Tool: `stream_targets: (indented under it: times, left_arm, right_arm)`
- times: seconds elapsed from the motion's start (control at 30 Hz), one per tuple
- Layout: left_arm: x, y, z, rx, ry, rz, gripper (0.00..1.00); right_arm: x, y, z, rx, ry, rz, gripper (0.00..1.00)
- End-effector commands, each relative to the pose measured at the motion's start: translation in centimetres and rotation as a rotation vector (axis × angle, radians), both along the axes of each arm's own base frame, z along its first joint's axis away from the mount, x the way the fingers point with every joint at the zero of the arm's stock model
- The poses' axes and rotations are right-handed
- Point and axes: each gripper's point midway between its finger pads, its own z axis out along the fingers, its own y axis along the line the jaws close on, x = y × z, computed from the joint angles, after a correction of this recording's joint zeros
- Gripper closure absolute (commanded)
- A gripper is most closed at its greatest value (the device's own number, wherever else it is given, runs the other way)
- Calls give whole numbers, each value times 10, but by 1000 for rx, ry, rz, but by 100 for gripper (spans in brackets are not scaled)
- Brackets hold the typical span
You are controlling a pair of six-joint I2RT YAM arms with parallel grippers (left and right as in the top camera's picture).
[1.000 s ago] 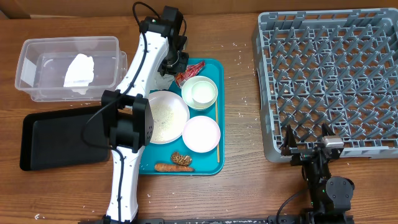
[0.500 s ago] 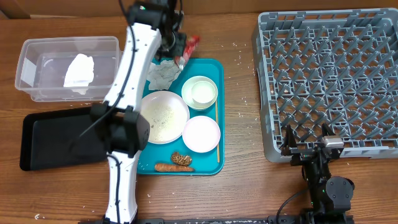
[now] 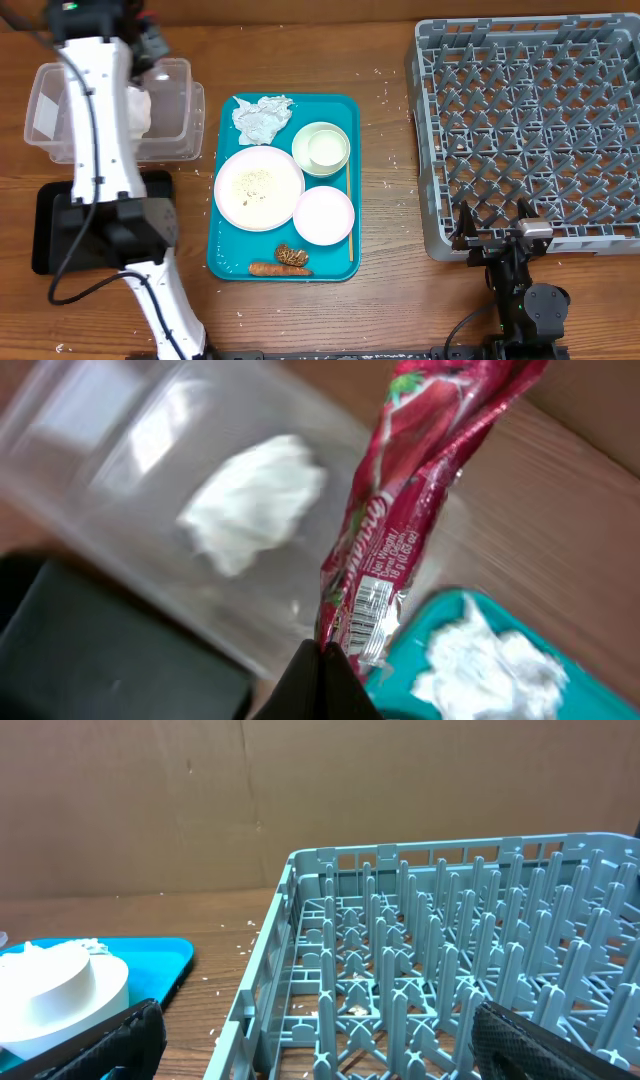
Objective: Sort waste into correct bins and load items into the dishwasher
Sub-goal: 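Carry the red wrapper left and drop it into the clear bin, then return the left gripper to the tray and grasp the remaining tissue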
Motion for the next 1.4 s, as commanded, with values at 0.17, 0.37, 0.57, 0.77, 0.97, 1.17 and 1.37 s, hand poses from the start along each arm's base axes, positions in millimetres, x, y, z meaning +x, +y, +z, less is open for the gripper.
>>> stream_targets:
  times: [0.17, 0.37, 0.57, 0.77, 0.97, 1.17, 1.37]
  left_arm:
    - [-28, 70, -29, -103, 33, 405, 2]
    - [-22, 56, -37, -193, 47, 325, 0]
    - [2, -13, -34, -339, 33, -33, 2]
    - [12, -97, -32, -303, 54, -422, 0]
    - [28, -150, -52, -156, 83, -519, 5]
    - [39, -190, -107, -158, 160, -538, 14]
    - [41, -214, -163, -197, 246, -562, 19]
  right_arm:
    - [0, 2, -1, 0, -5, 7, 0]
    - [0, 2, -1, 0, -5, 7, 0]
    - [0, 2, -1, 0, -5, 7, 0]
    - [0, 2, -1, 0, -5, 7, 0]
    - [0, 2, -1, 0, -5, 7, 0]
    - [0, 2, -1, 0, -5, 7, 0]
    - [0, 2, -1, 0, -5, 7, 0]
